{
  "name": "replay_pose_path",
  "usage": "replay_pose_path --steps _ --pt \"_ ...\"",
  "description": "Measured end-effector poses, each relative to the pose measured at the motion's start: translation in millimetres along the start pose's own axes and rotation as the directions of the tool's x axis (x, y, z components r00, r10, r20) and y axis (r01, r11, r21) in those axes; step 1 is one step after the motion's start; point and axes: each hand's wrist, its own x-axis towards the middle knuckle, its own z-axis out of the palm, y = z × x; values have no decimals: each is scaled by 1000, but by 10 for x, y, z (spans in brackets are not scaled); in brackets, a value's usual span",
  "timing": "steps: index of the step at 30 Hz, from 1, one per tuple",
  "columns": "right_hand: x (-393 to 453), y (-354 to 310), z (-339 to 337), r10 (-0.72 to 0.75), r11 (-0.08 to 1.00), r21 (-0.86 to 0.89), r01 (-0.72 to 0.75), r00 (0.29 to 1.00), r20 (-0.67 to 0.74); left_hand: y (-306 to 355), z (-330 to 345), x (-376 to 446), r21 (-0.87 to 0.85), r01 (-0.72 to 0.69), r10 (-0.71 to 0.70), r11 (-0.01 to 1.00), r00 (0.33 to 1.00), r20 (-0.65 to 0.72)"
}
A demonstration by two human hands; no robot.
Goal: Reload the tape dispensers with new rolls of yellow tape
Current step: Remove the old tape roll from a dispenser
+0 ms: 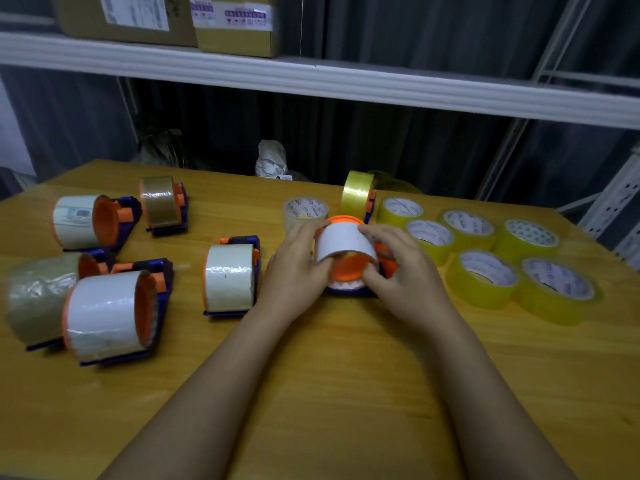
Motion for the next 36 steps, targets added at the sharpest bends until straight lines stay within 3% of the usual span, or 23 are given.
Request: replay_pose_path --steps 3,5,6,11,14,16,18,22,28,32,36 --pt "16 -17 -31 -6 999 41 11 992 -130 160 -16 28 -200 147 -111 969 977 182" --pt "16 -50 -44 -20 996 84 40 974 -225 247 14 100 -481 386 -312 787 922 231" --pt "18 -63 -39 -58 994 72 81 961 -272 265 30 96 -548 438 -354 713 899 257" --pt "-6 -114 61 -323 940 -15 342 871 -371 314 -11 51 -711 449 -336 541 891 306" --pt "3 -116 90 -111 949 249 193 945 -308 347 -77 46 -735 347 -272 583 936 225" --pt "21 -153 76 81 836 549 13 986 -147 362 -80 22 -688 228 -195 689 973 127" --pt "23 -174 61 203 696 709 -114 978 -42 405 -71 -28 -619 115 -101 777 993 58" --pt "-4 -188 100 198 782 603 -156 980 -2 458 -5 -109 -555 -47 22 831 998 -52" --pt "10 -242 163 183 694 702 -157 982 38 441 -43 -74 -685 -43 19 727 999 -42" --pt "0 -300 142 200 662 736 -139 980 6 457 -25 -88 -720 35 14 693 998 62" --pt "-21 -282 167 132 773 629 -78 990 -39 453 -64 -40 -807 265 -107 528 963 246"
